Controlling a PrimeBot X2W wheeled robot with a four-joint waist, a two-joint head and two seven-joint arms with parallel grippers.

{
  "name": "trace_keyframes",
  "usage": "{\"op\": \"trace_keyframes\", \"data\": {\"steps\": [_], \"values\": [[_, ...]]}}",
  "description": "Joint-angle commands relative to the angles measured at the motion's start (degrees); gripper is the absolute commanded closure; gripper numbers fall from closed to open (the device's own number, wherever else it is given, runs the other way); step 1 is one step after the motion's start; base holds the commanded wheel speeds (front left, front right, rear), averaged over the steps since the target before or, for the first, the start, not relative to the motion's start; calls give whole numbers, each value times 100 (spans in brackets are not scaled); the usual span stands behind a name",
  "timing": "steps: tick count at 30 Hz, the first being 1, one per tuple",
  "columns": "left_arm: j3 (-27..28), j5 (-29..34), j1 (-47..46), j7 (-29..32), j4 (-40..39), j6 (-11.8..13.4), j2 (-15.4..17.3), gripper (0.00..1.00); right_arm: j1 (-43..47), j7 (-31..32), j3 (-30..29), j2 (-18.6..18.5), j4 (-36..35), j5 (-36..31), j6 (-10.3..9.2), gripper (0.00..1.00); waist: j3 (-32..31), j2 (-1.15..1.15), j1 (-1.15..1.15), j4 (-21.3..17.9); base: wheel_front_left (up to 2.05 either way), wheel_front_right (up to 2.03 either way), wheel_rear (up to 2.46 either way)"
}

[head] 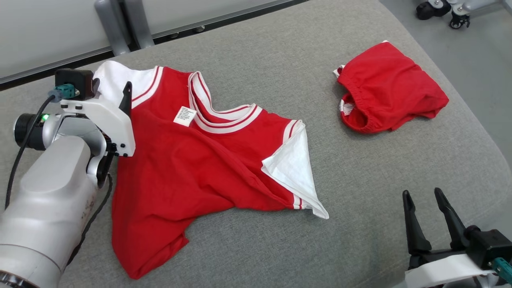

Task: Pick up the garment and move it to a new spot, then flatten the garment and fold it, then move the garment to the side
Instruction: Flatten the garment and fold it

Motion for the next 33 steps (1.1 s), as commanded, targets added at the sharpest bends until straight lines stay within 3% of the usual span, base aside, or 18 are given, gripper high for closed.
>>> {"op": "trace_keyframes", "data": {"steps": [1, 10, 22, 23, 24, 26, 27, 28, 29, 33], "values": [[34, -48, 16, 32, 48, 26, 12, 0, 21, -32, -15, -19, -18, 17, -2, 0, -24, 0, 0, 114, 0, 0, 0], [-174, -162, -12, 674, 95, -491, -353, 0, -139, -32, 147, -26, -44, -58, -2, 0, 40, 0, 0, 291, 0, 0, 0], [-442, -107, 17, 942, 344, -698, -430, 0, -50, -32, 190, -24, -19, 47, -2, 0, 153, 0, 0, 77, 0, 0, 0], [-467, -101, 19, 951, 346, -718, -440, 5, -41, -32, 182, -24, -14, 51, -2, 0, 156, 0, 0, 82, 0, 0, 0], [-479, -96, 14, 950, 350, -731, -446, 18, -38, -32, 178, -23, -10, 64, -2, 0, 158, 0, 0, 88, 0, 0, 0], [-504, -91, 18, 947, 372, -741, -452, 64, -58, -32, 176, -24, -2, 76, -2, 0, 157, 0, 0, 99, 0, 0, 0], [-525, -85, 27, 963, 378, -747, -457, 93, -82, -32, 179, -24, -5, 73, -2, 0, 155, 0, 0, 105, 0, 0, 0], [-525, -85, 27, 963, 378, -747, -457, 93, -82, -32, 179, -24, -5, 73, -2, 0, 155, 0, 0, 105, 0, 0, 0], [-545, -76, 24, 953, 375, -766, -462, 100, -109, -32, 181, -23, -6, 71, -2, 0, 155, 0, 0, 113, 0, 0, 0], [-625, -54, 9, 844, 257, -809, -516, 100, -133, -32, 101, -23, -14, 38, -2, 0, 139, 0, 0, 210, 0, 0, 0]]}}
